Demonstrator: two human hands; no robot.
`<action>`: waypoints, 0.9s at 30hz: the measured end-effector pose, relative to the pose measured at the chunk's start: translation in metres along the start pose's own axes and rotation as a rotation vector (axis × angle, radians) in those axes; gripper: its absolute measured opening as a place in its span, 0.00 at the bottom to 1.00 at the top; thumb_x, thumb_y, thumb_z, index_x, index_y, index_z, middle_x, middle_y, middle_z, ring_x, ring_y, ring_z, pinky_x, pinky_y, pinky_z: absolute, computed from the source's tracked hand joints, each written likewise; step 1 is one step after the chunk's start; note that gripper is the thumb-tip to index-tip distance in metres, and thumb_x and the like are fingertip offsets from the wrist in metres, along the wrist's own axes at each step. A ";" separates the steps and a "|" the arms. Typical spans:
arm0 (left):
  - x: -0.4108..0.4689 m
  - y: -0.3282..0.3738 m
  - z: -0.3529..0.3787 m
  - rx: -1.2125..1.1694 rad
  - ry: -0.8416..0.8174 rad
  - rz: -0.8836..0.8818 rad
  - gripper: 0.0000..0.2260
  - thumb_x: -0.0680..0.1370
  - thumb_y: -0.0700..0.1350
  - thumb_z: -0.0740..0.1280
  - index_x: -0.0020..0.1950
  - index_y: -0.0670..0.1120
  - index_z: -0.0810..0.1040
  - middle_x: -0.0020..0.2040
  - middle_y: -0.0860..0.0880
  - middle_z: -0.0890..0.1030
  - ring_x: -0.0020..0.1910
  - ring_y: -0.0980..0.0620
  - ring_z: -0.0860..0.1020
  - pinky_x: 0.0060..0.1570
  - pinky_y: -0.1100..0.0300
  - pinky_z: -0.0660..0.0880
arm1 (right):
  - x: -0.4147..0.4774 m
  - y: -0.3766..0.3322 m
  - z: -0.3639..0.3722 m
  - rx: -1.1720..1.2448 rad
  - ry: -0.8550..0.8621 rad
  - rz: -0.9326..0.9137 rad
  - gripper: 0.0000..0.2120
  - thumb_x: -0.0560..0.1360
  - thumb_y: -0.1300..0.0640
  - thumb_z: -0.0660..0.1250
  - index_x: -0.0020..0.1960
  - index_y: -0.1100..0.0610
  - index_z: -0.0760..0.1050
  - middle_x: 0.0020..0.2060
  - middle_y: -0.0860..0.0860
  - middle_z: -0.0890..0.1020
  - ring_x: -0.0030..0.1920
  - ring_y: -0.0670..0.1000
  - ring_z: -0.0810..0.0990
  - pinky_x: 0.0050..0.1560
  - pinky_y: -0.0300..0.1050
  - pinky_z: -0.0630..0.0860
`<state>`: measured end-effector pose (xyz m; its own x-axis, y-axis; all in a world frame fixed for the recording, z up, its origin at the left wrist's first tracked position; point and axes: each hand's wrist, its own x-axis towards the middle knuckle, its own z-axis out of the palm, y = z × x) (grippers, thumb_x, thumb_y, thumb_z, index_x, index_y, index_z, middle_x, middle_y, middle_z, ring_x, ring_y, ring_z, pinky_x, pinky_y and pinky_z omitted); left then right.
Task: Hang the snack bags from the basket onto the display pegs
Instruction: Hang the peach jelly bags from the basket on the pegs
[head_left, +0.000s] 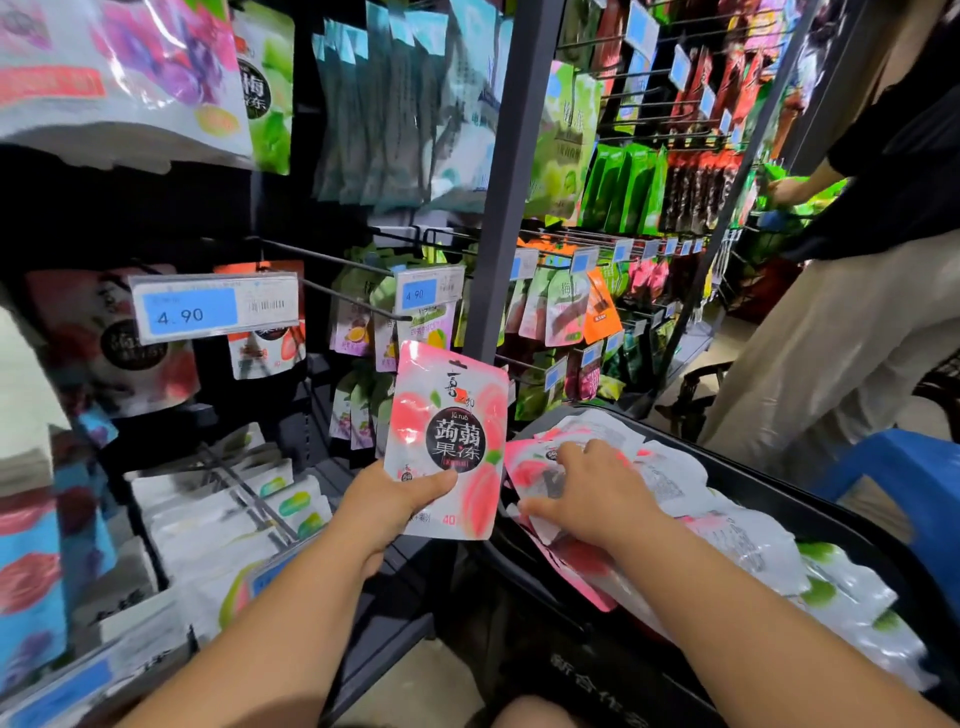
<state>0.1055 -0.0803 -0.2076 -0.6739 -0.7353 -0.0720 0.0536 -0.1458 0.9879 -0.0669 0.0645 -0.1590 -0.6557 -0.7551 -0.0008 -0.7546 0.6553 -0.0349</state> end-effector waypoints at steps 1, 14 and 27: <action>-0.001 0.001 0.000 0.000 0.007 0.004 0.12 0.71 0.39 0.76 0.53 0.45 0.82 0.47 0.46 0.86 0.48 0.47 0.84 0.51 0.54 0.79 | 0.001 -0.004 0.003 -0.030 -0.010 0.028 0.41 0.68 0.27 0.65 0.71 0.52 0.65 0.66 0.56 0.69 0.66 0.58 0.71 0.60 0.52 0.71; -0.005 0.003 -0.005 -0.034 0.047 0.009 0.12 0.71 0.38 0.76 0.53 0.47 0.82 0.46 0.48 0.86 0.47 0.49 0.84 0.48 0.55 0.79 | 0.005 -0.002 0.012 0.025 0.002 0.076 0.25 0.78 0.43 0.59 0.73 0.50 0.67 0.64 0.56 0.78 0.63 0.59 0.76 0.55 0.50 0.74; -0.007 -0.004 0.011 -0.046 -0.008 -0.016 0.12 0.71 0.37 0.76 0.52 0.47 0.82 0.46 0.49 0.87 0.48 0.48 0.84 0.50 0.55 0.79 | -0.020 0.017 0.002 0.608 0.216 0.058 0.11 0.80 0.50 0.60 0.59 0.48 0.78 0.46 0.53 0.82 0.48 0.57 0.78 0.43 0.48 0.72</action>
<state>0.1026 -0.0672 -0.2099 -0.6810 -0.7271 -0.0866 0.0760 -0.1878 0.9793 -0.0668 0.0906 -0.1618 -0.7334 -0.6557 0.1792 -0.6095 0.5176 -0.6006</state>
